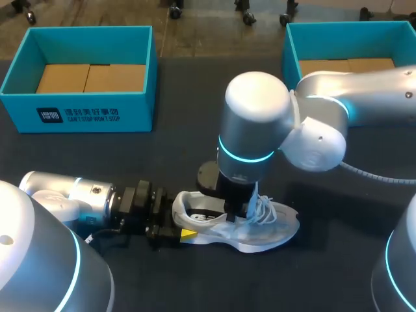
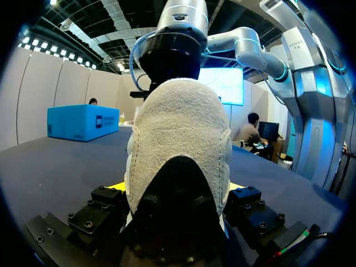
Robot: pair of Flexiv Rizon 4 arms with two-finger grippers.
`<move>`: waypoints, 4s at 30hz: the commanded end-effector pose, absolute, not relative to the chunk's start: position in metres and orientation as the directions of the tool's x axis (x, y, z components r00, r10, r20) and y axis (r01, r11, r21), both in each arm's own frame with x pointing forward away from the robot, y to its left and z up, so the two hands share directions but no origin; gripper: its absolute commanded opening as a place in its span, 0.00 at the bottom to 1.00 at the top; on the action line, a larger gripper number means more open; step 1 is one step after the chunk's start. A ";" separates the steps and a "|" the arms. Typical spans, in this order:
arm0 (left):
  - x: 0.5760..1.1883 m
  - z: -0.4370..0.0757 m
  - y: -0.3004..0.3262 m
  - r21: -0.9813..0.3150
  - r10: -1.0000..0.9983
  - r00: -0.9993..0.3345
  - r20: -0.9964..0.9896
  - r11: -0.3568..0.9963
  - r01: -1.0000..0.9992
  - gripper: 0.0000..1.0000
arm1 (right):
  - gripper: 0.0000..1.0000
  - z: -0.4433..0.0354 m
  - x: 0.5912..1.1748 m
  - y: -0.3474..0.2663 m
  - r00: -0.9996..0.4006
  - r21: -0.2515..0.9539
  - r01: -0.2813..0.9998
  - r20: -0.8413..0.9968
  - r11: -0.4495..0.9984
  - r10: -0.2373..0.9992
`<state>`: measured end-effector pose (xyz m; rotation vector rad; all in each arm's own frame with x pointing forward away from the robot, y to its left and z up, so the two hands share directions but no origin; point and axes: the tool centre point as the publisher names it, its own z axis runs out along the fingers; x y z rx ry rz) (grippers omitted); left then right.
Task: Take the shoe out of the shoebox, open the shoe tongue, remove and reinsert the insole, then place the shoe into the shoebox
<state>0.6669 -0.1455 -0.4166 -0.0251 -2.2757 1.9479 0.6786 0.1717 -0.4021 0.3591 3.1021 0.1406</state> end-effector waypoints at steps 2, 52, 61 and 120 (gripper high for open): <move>0.668 -0.421 -0.147 -0.984 0.108 -0.989 0.099 0.158 -0.082 0.00 | 0.47 -0.417 0.681 0.174 -0.972 0.098 0.235 0.036 0.967 0.233; 0.668 -0.421 -0.147 -0.984 0.108 -0.989 0.099 0.158 -0.082 0.00 | 0.00 -0.387 0.650 0.172 -0.981 0.314 0.190 0.031 0.930 0.190; 0.668 -0.421 -0.147 -0.984 0.108 -0.989 0.099 0.158 -0.082 0.00 | 0.00 -0.377 0.650 0.165 -0.983 0.391 0.168 0.001 0.905 0.182; 0.668 -0.421 -0.147 -0.984 0.108 -0.989 0.099 0.158 -0.082 0.00 | 0.23 -0.345 0.678 0.189 -0.988 0.410 -0.042 0.118 0.911 -0.099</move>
